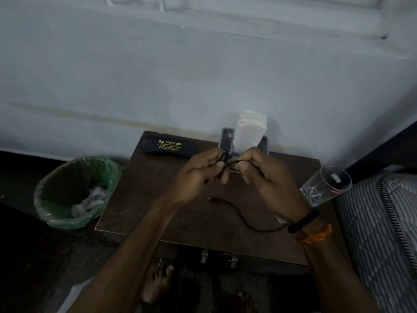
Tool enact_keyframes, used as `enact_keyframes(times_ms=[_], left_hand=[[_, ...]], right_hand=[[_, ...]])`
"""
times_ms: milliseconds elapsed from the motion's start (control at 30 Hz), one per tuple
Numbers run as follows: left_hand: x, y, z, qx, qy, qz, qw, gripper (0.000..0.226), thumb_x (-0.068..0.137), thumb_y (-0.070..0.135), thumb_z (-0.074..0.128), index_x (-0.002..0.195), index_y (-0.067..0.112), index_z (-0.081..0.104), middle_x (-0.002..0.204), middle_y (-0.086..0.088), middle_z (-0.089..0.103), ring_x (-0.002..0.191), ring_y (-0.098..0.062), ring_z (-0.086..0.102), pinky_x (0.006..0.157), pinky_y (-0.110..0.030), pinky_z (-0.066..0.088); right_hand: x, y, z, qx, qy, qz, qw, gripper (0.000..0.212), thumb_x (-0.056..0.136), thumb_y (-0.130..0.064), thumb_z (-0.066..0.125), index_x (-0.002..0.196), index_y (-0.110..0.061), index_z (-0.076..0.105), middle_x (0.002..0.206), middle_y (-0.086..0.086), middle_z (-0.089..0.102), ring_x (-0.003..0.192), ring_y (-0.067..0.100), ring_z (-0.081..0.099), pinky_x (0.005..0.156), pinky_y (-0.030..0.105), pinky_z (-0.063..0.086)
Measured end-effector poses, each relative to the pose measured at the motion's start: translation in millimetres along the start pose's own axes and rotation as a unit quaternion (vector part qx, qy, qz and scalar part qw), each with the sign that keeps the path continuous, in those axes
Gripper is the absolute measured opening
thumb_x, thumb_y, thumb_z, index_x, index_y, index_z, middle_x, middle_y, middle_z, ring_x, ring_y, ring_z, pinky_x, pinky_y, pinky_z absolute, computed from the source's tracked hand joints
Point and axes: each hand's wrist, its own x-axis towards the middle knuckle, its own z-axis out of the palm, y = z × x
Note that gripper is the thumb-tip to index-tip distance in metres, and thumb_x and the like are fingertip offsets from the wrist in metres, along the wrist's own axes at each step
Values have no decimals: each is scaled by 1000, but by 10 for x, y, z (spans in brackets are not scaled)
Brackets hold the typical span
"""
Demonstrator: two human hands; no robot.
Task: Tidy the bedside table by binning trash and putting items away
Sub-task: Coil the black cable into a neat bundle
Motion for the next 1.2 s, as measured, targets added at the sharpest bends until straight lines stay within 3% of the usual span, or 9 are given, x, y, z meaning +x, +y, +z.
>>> enact_keyframes(times_ms=[100, 233, 400, 500, 633, 767, 900, 1000, 1200], left_hand=[[-27, 11, 42, -13, -34, -6, 999, 31, 100, 16, 38, 97, -6, 60, 70, -14, 56, 67, -30, 50, 70, -42, 38], [-48, 19, 51, -67, -58, -3, 996, 37, 102, 14, 36, 106, -17, 56, 68, -9, 52, 65, -22, 50, 67, -36, 42], [-50, 22, 61, -223, 1, -11, 975, 36, 101, 15, 39, 115, -15, 52, 71, -6, 49, 68, -16, 47, 65, -23, 46], [-17, -20, 60, -267, 47, -10, 963, 33, 99, 8, 43, 123, -14, 50, 77, -6, 57, 72, -14, 53, 68, -23, 51], [21, -123, 12, -129, 103, -10, 986, 26, 99, -1, 44, 123, -7, 53, 87, -5, 67, 83, -14, 61, 80, -23, 50], [20, -187, 9, 5, 102, -4, 995, 23, 101, 2, 42, 121, -2, 52, 96, -8, 68, 95, -18, 63, 88, -33, 52], [16, -198, -14, 21, 67, -14, 997, 21, 98, 5, 45, 115, -2, 55, 99, -9, 64, 97, -16, 61, 86, -29, 50], [9, -164, -17, 10, 46, -25, 999, 17, 98, 2, 43, 107, -7, 55, 86, -11, 63, 84, -15, 60, 75, -20, 46], [31, -98, 14, -48, 6, -51, 998, 35, 92, 12, 44, 112, -15, 51, 80, -9, 66, 78, -23, 61, 74, -34, 46]], right_hand=[[16, 69, 27, -33, 85, 1, 996, 13, 100, -14, 53, 89, -11, 59, 70, -15, 56, 66, 3, 56, 62, 17, 41], [37, 175, 97, -71, 145, 2, 987, 18, 101, -21, 52, 88, -12, 60, 70, -17, 56, 67, -2, 56, 61, 16, 41], [11, 248, 389, -71, 78, 79, 991, 24, 102, -27, 37, 90, -18, 56, 68, -3, 59, 61, 15, 58, 60, 36, 49], [-28, 222, 509, -72, 8, 140, 988, 25, 100, -33, 36, 86, -27, 55, 63, -2, 64, 52, 14, 58, 62, 44, 55], [-88, 100, 581, -135, -84, 115, 981, 25, 95, -29, 39, 78, -23, 57, 63, -1, 64, 59, 19, 62, 67, 44, 54], [-64, -76, 440, -147, -93, 47, 984, 26, 98, -32, 46, 81, -18, 59, 72, -1, 62, 64, 15, 58, 64, 40, 48], [-19, -154, 171, -70, -43, 14, 997, 30, 96, -39, 47, 78, -17, 57, 64, -7, 54, 59, 8, 53, 60, 32, 44], [0, -119, 34, 46, -13, 40, 998, 24, 96, -33, 51, 79, -17, 58, 58, -6, 50, 54, 9, 47, 57, 31, 40], [22, -37, 20, 90, 129, 7, 987, 19, 100, -19, 51, 85, -11, 59, 61, -4, 51, 57, 12, 48, 58, 30, 42]])
